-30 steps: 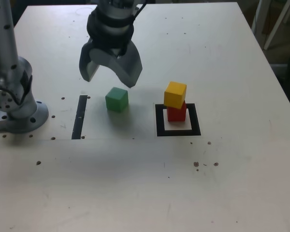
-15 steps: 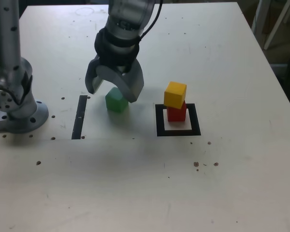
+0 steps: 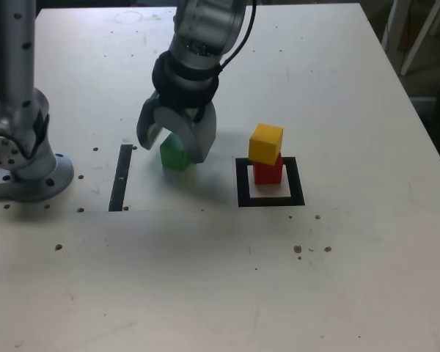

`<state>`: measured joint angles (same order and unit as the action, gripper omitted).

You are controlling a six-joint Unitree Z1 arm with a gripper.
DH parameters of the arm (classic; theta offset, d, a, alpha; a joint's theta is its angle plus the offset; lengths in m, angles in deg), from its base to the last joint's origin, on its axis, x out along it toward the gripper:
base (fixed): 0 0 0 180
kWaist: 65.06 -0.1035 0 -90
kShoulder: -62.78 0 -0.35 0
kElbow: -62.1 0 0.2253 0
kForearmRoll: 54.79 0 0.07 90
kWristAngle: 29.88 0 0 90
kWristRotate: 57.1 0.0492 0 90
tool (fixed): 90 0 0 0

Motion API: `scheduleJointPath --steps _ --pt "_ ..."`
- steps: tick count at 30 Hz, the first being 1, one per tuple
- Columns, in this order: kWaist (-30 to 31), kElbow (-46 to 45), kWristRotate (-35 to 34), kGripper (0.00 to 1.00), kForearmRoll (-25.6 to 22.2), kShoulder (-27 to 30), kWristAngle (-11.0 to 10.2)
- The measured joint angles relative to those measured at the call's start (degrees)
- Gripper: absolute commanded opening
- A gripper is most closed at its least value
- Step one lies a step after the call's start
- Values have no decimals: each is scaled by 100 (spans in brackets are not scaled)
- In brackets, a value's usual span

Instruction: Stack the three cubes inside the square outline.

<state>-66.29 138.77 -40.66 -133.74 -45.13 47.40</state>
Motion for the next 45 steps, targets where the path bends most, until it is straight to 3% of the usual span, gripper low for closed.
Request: scheduleJointPath --steps 7,19,25,36,45 --pt "0 -9 49 26 217 -70 40" --pt "1 0 52 25 86 51 35" --pt "128 558 51 25 -633 247 -71" --pt "528 2586 63 25 -2159 91 -134" --pt "703 3739 117 25 -2496 -208 -188"
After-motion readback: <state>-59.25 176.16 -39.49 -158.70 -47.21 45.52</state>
